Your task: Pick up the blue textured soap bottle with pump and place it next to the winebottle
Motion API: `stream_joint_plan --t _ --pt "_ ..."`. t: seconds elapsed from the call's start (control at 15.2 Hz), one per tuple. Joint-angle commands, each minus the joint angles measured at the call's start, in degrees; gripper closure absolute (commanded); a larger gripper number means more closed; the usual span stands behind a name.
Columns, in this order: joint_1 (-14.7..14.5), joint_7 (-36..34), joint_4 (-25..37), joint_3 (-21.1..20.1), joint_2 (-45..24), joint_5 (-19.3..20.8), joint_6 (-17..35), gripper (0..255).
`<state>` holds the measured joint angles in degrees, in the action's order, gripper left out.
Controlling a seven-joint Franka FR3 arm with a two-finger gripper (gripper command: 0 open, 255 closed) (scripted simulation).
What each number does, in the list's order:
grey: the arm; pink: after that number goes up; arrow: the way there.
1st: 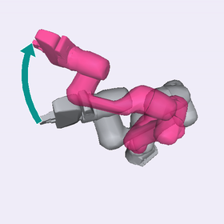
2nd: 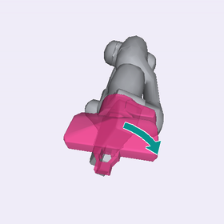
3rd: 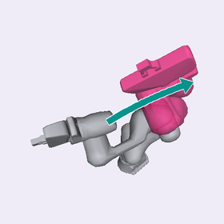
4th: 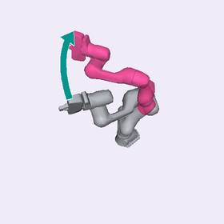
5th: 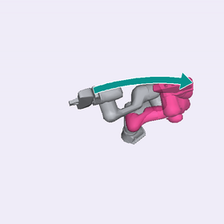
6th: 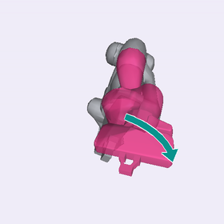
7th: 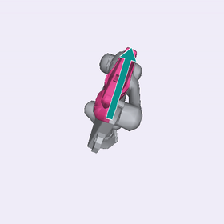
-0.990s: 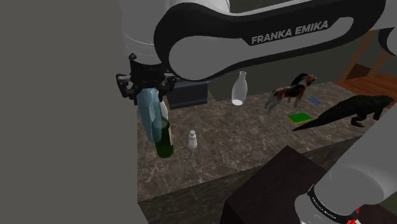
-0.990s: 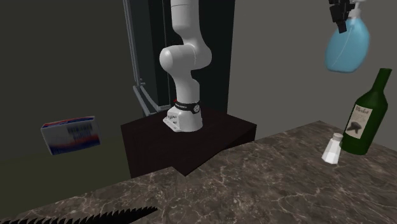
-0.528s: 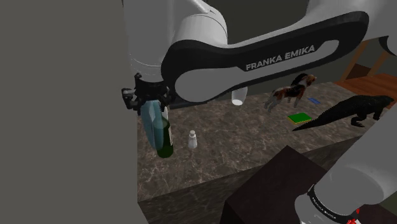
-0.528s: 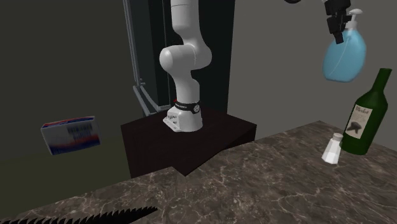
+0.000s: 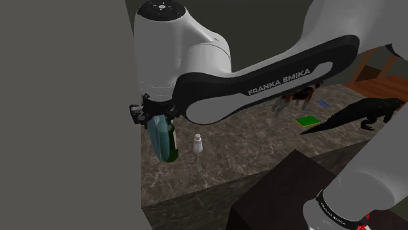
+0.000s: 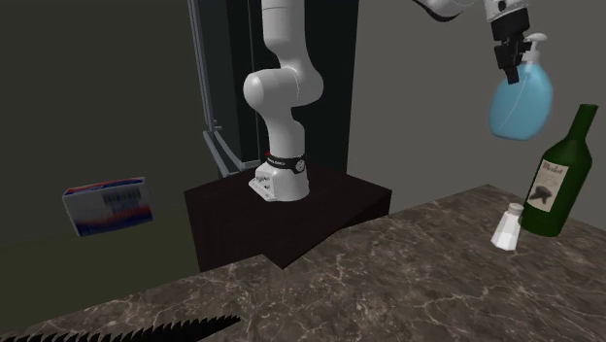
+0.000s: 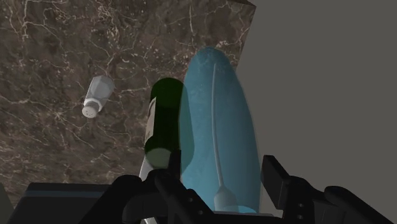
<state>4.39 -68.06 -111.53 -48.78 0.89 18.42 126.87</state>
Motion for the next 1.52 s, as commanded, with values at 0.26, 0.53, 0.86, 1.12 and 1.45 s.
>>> stream_joint_plan --t 0.26,0.53,0.86,1.12,1.45 --pt "-0.1 -2.8 -3.1 -0.1 -1.8 2.9 3.8 255" --pt "-0.3 -4.9 -4.9 -0.1 -3.3 5.3 6.2 255" --pt "-0.7 -8.0 -6.8 0.2 -5.5 8.9 8.9 255" --pt "-1.2 -10.8 -8.1 0.8 -7.5 12.2 10.8 255" --pt "-2.2 -14.5 -9.3 1.9 -10.2 16.7 13.0 255"
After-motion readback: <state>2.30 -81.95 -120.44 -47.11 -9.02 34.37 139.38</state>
